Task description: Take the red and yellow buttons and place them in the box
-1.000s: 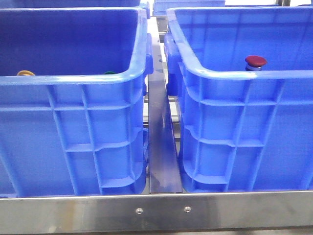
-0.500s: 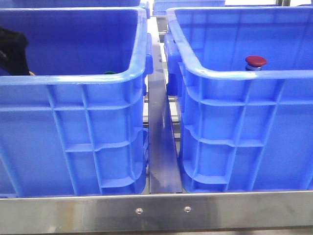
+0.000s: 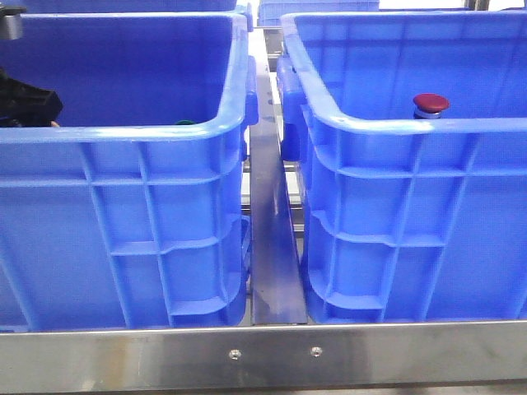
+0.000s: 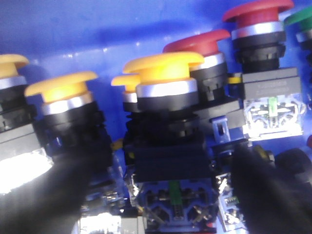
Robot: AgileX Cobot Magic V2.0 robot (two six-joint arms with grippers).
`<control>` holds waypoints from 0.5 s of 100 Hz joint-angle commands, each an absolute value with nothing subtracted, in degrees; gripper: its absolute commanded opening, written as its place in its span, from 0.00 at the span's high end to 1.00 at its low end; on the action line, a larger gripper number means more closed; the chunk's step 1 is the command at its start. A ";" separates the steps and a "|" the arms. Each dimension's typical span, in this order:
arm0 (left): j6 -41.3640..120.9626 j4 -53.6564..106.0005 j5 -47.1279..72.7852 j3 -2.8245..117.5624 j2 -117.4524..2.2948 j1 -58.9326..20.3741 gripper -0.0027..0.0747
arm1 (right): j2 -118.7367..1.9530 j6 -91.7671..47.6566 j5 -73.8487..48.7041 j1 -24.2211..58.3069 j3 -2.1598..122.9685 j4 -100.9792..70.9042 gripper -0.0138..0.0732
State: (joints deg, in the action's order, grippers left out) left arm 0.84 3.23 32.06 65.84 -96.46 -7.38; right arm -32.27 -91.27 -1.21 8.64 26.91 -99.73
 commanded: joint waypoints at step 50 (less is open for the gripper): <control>0.99 6.91 34.87 66.79 -82.75 -7.23 0.99 | -32.16 -91.96 -1.85 8.31 28.35 -99.69 0.95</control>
